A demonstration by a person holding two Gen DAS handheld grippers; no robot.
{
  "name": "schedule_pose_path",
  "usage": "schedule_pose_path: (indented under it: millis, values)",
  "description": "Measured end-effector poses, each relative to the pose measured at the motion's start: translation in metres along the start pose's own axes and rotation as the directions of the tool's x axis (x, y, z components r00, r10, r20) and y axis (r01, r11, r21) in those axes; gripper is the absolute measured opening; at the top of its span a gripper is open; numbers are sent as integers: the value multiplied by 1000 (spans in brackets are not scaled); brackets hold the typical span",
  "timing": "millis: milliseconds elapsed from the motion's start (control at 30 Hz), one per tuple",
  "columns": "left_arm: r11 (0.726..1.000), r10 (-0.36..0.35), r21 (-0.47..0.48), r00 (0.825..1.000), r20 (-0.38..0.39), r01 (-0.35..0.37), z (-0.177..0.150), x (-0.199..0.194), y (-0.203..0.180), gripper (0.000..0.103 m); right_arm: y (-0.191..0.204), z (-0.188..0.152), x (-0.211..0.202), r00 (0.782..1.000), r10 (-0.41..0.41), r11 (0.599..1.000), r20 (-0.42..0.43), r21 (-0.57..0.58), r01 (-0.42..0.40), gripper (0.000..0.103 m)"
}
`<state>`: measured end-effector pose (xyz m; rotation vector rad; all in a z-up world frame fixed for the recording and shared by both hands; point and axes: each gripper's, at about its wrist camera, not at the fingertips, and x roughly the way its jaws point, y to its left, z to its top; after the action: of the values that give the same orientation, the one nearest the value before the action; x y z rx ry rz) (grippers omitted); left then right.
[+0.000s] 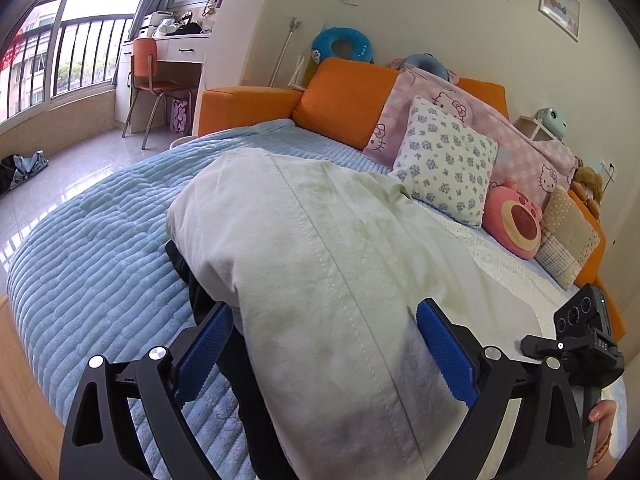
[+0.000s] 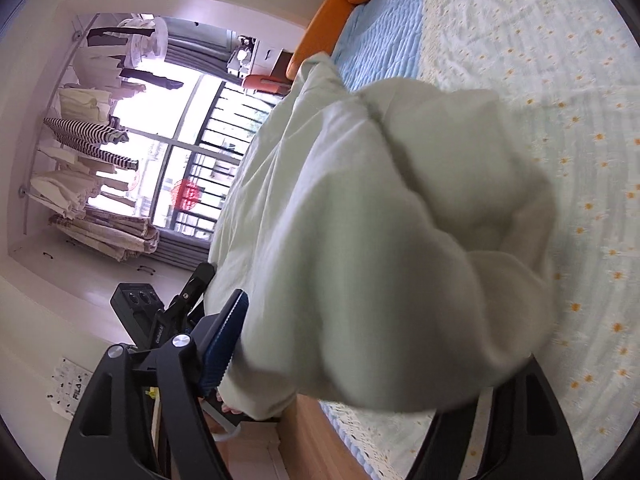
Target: Fold large clothes
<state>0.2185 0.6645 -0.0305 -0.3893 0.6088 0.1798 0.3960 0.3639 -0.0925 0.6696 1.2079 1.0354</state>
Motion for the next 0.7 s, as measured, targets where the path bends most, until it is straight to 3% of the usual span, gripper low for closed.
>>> schedule_pose_path:
  millis: [333,433,567,700]
  values:
    - [997,-34,-70,997,67,39,-15,-55,18,94,4,-12,-44,988,-150,985,33,-85,152,72]
    - [998,-38,-53,996,76,42,-16,-71,17,95,1,-19,-58,976,-210,971,62,-106,216,73]
    - [999,-46,-1,995,86,46,-14,-82,3,96,4,-19,-80,938,-306,936,165,-127,328,74]
    - [995,-100,30,988,121,97,-7,-85,-18,98,20,-12,-89,935,-281,937,217,-146,316,74]
